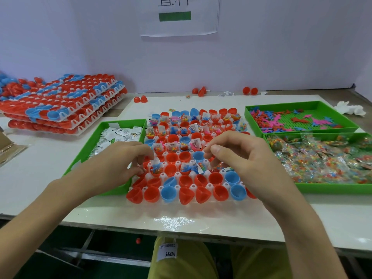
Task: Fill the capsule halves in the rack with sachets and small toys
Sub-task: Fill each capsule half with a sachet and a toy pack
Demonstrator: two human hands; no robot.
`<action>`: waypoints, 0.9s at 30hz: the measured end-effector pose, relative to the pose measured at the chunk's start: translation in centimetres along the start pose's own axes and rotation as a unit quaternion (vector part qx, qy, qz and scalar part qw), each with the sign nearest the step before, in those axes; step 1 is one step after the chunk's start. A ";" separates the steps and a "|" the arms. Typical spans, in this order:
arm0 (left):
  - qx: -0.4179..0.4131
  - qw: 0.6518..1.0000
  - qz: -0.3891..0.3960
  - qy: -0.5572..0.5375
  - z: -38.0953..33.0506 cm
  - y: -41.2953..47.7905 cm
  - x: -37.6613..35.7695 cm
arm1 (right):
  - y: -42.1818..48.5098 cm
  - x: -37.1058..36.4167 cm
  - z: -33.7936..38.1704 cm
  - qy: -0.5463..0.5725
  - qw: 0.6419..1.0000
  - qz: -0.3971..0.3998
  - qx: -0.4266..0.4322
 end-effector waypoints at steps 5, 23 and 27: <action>-0.004 0.999 -0.014 -0.036 0.5 0.1 0.2 | 0.0 -0.1 -0.1 -0.008 1.000 0.003 -0.004; 0.058 0.990 -0.089 -0.097 3.8 -0.2 1.5 | -0.2 1.0 -0.6 0.013 1.000 -0.020 0.003; 0.164 0.985 -0.039 -0.031 5.4 0.4 -0.6 | -0.4 1.7 -0.8 0.017 0.999 -0.043 0.004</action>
Point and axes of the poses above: each hand's wrist, its own y-axis towards the middle knuckle, its own x-axis out of the back of the hand, z = x × y, the point moved 3 cm from there along y, towards the middle knuckle, and after that the axes turned 11 degrees about z, right-handed, at the moved point
